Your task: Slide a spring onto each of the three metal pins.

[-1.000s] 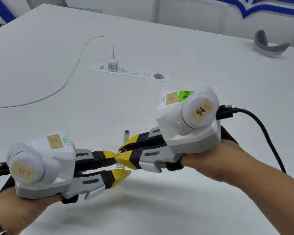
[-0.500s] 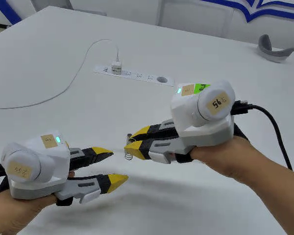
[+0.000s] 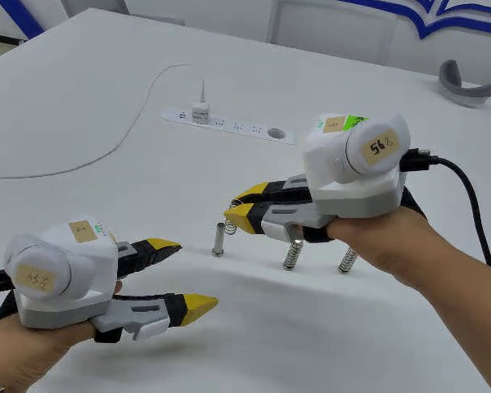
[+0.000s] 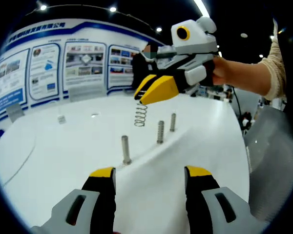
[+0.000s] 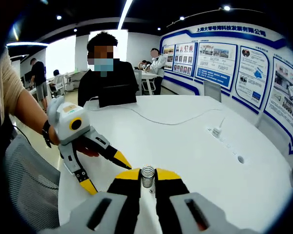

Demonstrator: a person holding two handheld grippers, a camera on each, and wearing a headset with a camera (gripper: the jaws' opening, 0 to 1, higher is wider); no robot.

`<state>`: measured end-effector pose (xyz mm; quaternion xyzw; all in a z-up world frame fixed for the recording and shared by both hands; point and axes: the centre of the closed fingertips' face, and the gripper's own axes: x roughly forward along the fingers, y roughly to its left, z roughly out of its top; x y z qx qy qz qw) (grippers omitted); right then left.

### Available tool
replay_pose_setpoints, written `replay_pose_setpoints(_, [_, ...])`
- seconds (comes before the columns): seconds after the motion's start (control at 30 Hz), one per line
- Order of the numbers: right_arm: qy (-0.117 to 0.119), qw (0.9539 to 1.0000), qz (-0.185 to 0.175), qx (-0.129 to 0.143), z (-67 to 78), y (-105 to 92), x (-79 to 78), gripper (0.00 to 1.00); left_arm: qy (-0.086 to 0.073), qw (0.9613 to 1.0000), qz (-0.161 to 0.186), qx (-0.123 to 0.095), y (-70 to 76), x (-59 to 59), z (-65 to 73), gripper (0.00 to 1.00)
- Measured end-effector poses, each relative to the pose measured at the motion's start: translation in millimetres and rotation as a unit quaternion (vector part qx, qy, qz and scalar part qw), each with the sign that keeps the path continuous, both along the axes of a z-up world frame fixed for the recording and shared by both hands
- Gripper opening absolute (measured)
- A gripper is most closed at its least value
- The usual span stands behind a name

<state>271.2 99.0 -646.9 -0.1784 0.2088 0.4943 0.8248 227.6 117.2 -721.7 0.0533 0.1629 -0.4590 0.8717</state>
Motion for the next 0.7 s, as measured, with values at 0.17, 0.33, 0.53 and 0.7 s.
replay_pose_setpoints(0.17, [0.002, 1.0, -0.005, 0.001, -4.0, 5.1, 9.9, 0.12, 0.0, 1.0, -0.003, 0.001, -1.4, -0.5, 0.5, 0.6])
replay_pose_setpoints(0.33, [0.005, 0.9999, -0.011, -0.005, -10.8, 5.0, 16.7, 0.12, 0.001, 1.0, -0.003, 0.002, -1.5, 0.7, -0.6, 0.61])
replay_pose_setpoints(0.53, [0.015, 0.9998, -0.012, -0.01, -18.3, 5.5, 19.9, 0.12, 0.003, 1.0, -0.003, 0.002, -1.0, 0.8, -1.2, 0.61])
replay_pose_setpoints(0.7, [0.017, 0.9997, -0.012, -0.01, -21.6, 6.3, 21.9, 0.12, 0.004, 1.0, -0.002, 0.002, 0.5, 1.7, -2.2, 0.61])
